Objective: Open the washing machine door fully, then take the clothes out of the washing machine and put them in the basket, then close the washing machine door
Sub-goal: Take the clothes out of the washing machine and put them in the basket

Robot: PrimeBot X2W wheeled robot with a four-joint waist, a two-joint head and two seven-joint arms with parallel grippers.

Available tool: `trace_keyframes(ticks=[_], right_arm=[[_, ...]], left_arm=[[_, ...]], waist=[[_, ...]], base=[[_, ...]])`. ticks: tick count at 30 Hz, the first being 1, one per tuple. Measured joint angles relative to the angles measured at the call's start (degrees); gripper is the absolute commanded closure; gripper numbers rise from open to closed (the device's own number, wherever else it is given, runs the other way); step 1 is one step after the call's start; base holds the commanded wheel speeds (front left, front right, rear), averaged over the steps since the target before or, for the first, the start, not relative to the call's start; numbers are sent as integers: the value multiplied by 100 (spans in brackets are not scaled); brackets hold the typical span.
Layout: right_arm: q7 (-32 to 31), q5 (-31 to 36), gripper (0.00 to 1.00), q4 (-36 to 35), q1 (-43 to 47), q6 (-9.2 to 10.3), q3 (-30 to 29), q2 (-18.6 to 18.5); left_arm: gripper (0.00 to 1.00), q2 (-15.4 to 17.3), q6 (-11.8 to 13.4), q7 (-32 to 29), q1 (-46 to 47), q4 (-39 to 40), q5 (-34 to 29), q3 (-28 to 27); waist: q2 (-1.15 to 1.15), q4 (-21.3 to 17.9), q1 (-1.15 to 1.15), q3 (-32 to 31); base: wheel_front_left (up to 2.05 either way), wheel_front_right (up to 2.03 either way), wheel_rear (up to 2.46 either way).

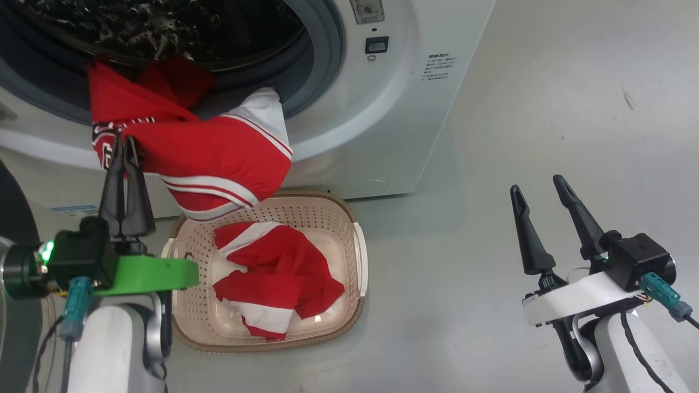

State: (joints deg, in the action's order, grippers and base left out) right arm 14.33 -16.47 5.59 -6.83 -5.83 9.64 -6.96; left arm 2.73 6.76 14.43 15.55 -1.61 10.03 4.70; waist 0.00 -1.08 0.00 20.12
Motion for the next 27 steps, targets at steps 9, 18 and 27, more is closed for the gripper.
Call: trace_keyframes(ticks=[9,18,27], right_arm=[[-113,0,0,-167,37,0,75,13],[-196,0,0,-366,34,-2,162,25],[-201,-10,0,-467,-46,-8,242,74]], left_arm=[[100,-8,-35,-34,-830,-277,305,448],[100,-11,-236,-294,-950,-862,530,782],[100,-12,-416,-531,-790,-1762,655,968]], waist=[[0,55,0,-116],[0,-55,0,94],[0,-253,0,388]], base=[[0,0,0],[0,0,0],[0,0,0]])
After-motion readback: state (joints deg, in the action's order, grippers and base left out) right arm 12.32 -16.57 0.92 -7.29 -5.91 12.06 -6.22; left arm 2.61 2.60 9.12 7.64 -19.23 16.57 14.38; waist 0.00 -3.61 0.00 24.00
